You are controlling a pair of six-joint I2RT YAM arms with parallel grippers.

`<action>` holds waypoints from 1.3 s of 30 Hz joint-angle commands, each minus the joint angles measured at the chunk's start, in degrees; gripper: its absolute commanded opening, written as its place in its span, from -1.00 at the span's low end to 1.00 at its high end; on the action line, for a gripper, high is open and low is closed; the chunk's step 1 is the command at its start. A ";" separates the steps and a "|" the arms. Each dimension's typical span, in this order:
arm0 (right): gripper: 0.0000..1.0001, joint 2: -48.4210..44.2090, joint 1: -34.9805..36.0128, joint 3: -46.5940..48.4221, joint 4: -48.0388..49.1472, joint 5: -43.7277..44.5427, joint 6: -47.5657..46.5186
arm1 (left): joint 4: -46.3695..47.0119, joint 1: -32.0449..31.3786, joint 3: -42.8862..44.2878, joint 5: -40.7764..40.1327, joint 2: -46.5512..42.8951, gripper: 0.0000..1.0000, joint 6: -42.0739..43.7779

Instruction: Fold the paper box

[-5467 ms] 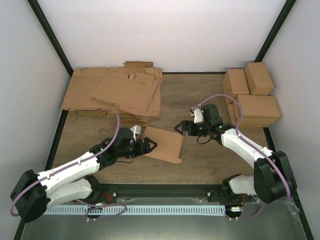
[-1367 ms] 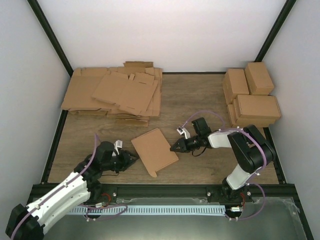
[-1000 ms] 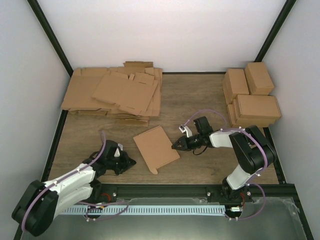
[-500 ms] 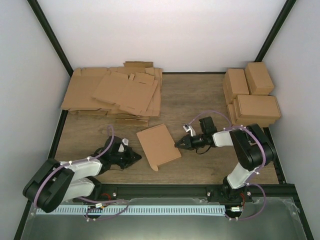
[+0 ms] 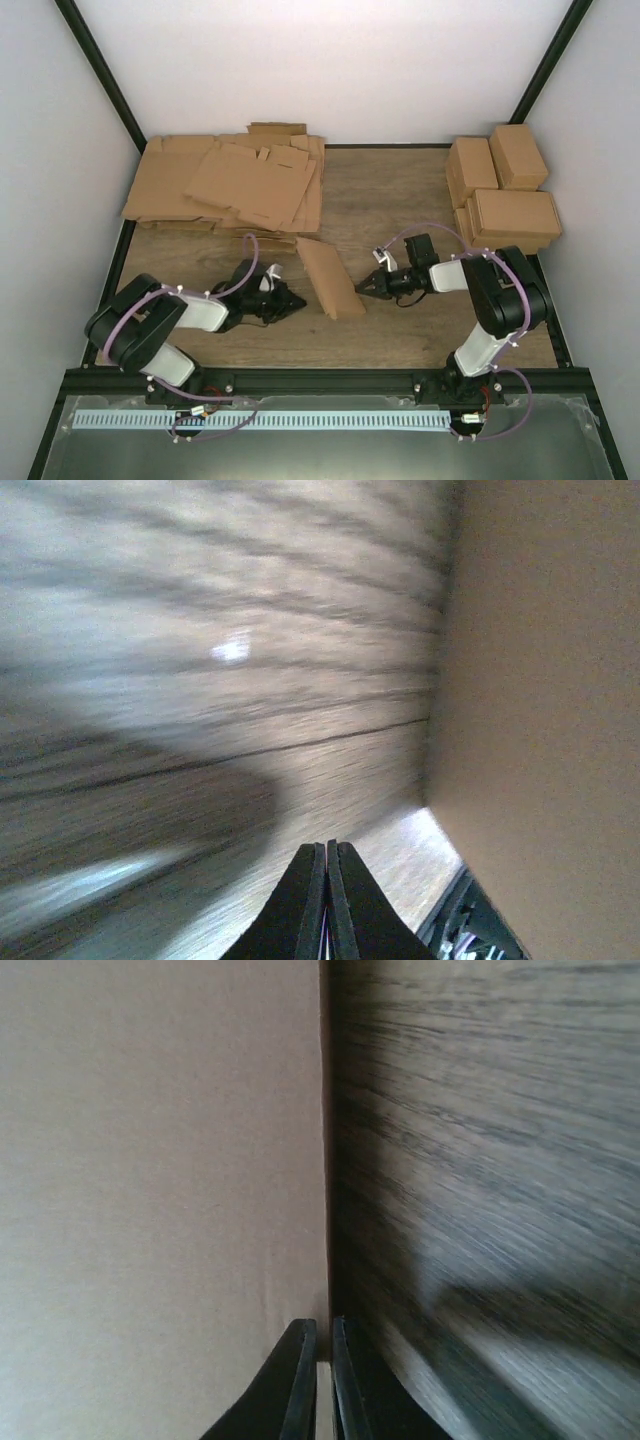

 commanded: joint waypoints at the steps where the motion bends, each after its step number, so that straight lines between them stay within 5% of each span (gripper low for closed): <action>1: -0.85 1.18 -0.27 -0.86 -1.14 1.51 -0.65 | 5.93 -3.36 5.98 0.21 2.94 -0.92 0.45; 7: -0.79 1.95 -0.19 0.80 -3.20 1.75 -1.71 | 3.72 -9.25 14.31 -3.23 5.08 -0.93 2.77; 16: -0.71 -1.30 6.81 7.36 -12.86 16.45 -4.55 | -1.71 -13.24 16.92 -4.47 5.29 -0.93 4.12; 23: -0.67 -0.65 7.87 9.72 -13.24 18.10 -4.35 | -8.98 -14.88 16.71 -7.71 4.70 -0.92 5.61; 32: -0.64 0.97 8.41 12.72 -12.23 15.94 -4.46 | -20.56 -14.40 18.21 -12.14 -3.44 -0.92 9.57; 39: -0.63 2.75 8.50 13.82 -9.97 13.69 -3.20 | -30.10 -8.03 21.10 -12.58 -9.47 -0.91 14.71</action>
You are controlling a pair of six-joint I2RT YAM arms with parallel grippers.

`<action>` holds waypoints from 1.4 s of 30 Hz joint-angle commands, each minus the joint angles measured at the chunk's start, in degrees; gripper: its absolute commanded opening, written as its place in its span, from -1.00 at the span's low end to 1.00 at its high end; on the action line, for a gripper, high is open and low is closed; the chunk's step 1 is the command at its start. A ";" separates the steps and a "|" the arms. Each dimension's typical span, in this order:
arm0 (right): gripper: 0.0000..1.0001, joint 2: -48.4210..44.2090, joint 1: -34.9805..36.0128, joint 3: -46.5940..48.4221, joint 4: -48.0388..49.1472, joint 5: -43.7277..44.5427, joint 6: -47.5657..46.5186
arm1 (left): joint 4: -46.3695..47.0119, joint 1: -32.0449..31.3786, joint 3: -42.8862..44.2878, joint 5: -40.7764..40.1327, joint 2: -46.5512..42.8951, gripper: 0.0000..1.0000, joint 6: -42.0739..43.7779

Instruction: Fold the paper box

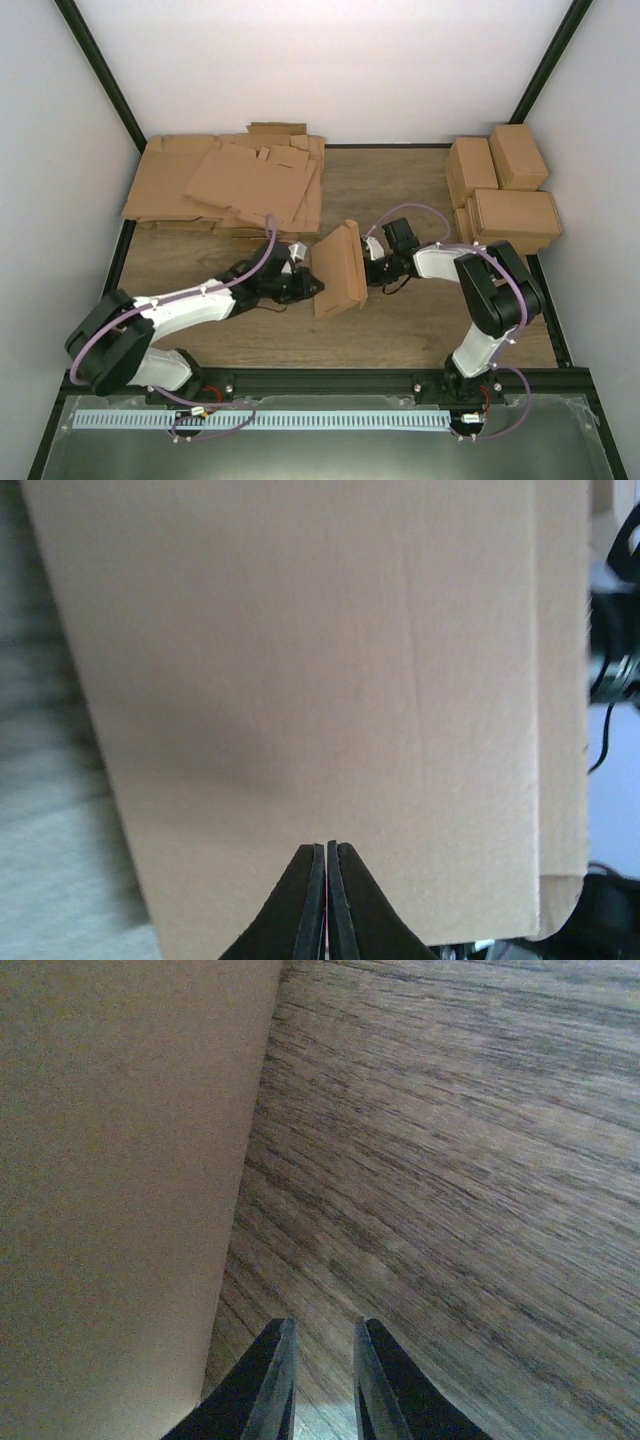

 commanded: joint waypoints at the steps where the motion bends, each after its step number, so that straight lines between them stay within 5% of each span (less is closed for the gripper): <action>1: -0.63 1.86 0.61 2.50 1.83 -1.90 0.69 | -9.02 5.51 2.65 -1.79 -4.11 -0.91 6.14; 7: -0.63 2.71 0.86 3.24 2.17 -2.49 0.90 | -15.54 10.93 2.06 -2.25 -5.32 -0.87 10.84; 16: -0.62 4.41 3.66 7.79 -0.90 1.50 0.04 | -7.00 10.01 -5.18 1.24 0.89 -0.86 9.52; 42: -0.61 7.97 11.83 13.64 -4.23 -0.81 -7.89 | 0.83 -7.90 0.64 -3.85 8.47 -0.88 -0.24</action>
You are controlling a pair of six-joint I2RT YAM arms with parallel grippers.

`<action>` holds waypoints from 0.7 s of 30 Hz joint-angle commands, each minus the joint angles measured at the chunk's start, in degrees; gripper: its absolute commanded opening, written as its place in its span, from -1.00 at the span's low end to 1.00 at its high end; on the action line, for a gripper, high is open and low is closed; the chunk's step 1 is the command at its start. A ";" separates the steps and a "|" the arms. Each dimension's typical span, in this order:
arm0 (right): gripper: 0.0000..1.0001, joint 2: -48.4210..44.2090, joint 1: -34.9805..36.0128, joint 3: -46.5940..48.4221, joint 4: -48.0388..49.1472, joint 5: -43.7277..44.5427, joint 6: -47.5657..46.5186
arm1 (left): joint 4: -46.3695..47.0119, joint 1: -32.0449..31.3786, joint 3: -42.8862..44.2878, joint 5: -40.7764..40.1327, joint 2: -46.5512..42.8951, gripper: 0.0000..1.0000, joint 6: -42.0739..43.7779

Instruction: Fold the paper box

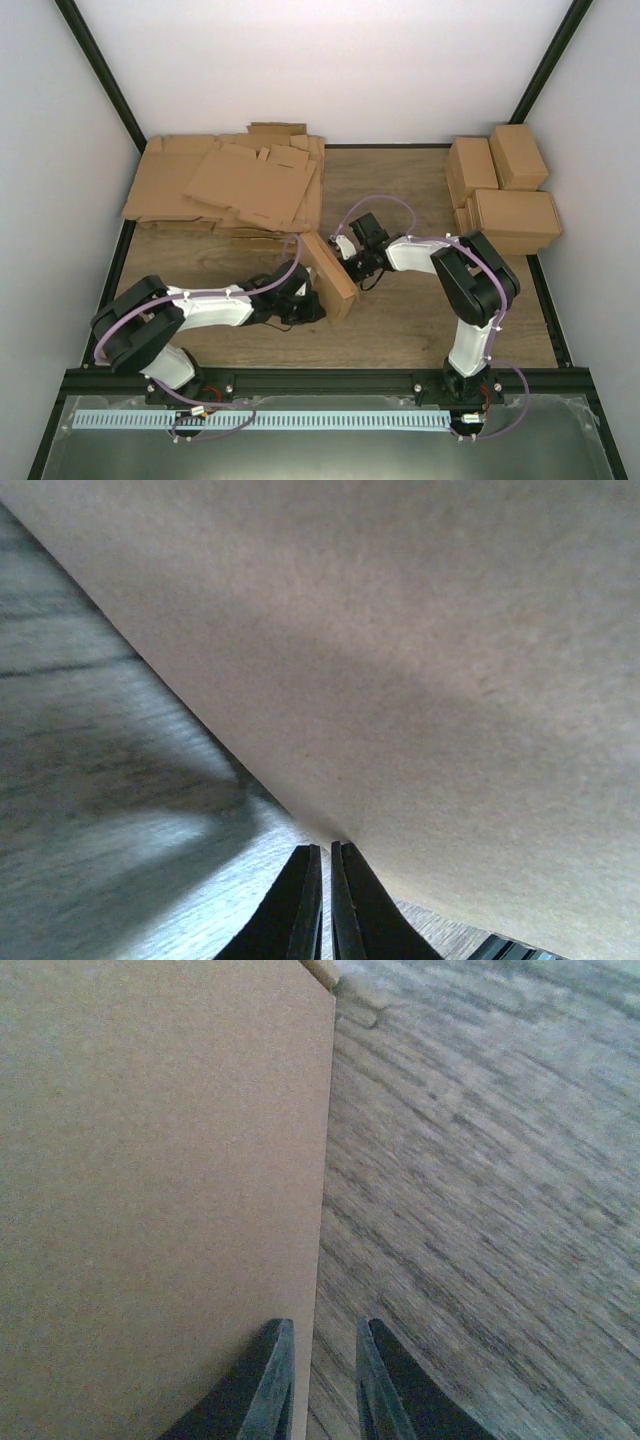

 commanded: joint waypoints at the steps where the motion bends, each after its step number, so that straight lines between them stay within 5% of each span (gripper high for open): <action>1: -0.61 -0.05 2.37 2.58 -1.27 -3.56 -5.06 | 5.22 -3.86 1.27 -1.38 0.91 -0.88 -2.80; 12: -0.56 -2.34 2.92 3.48 -4.98 0.28 -8.95 | 9.94 -11.51 -1.58 -9.63 -1.13 -0.89 -12.08; 21: -0.55 -3.46 2.91 3.02 -4.89 2.57 -9.15 | 0.47 -11.45 -2.57 -14.66 -7.75 -0.86 -10.22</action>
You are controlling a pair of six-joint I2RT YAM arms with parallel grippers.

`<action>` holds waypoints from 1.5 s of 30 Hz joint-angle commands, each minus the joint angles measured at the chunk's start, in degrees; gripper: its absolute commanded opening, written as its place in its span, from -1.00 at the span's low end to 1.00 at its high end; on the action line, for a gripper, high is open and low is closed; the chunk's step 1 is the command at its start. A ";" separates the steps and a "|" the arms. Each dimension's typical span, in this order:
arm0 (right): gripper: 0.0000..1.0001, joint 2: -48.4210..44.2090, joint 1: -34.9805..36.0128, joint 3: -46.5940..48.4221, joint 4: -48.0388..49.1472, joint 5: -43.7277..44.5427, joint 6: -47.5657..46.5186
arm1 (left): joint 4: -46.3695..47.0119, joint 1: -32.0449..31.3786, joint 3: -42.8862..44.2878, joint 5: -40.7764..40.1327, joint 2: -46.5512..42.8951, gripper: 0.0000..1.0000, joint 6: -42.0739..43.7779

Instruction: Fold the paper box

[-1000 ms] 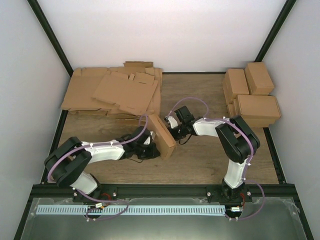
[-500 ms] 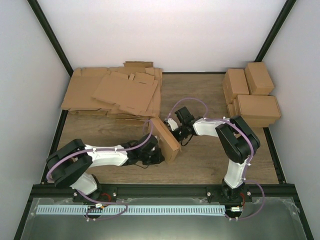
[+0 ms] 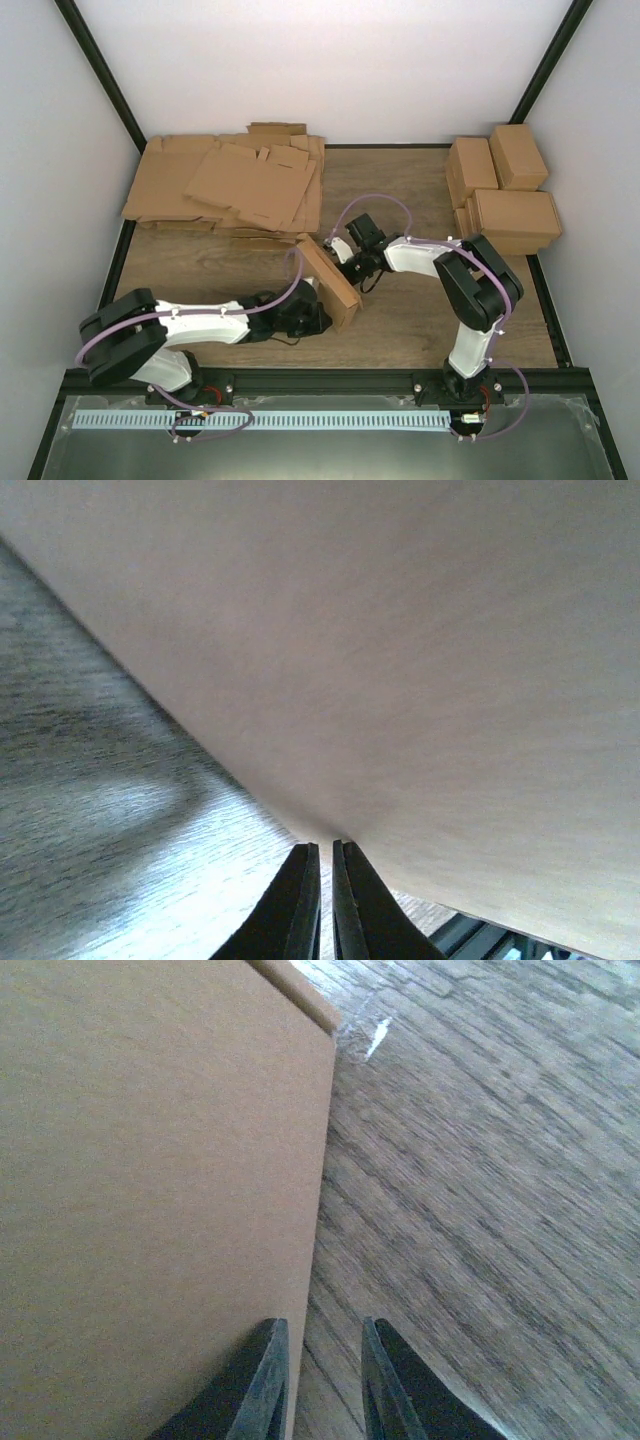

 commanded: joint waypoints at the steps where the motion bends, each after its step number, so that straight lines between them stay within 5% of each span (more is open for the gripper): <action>1: -0.55 -1.77 1.26 2.26 0.46 0.69 -1.13 | -3.42 -0.20 -0.05 -3.19 -4.84 -0.83 2.43; 13: -0.56 -0.65 1.23 3.27 -0.03 7.36 2.75 | -22.63 5.86 3.73 -2.04 -15.39 -0.61 11.86; 25: -0.47 -5.56 -0.33 5.08 -5.89 16.10 3.66 | -28.52 18.32 5.09 2.44 -22.16 -0.60 21.31; 31: -0.35 -10.12 -0.99 9.16 -16.02 30.37 6.33 | -31.02 22.34 7.93 2.54 -22.96 -0.59 24.26; 39: 0.16 -19.46 -0.19 16.78 -25.75 35.28 9.14 | -33.09 23.21 10.63 3.14 -24.52 -0.51 25.09; 45: 0.73 -27.63 8.19 16.11 -17.60 31.35 6.95 | -36.42 23.30 14.25 1.32 -25.93 -0.43 26.87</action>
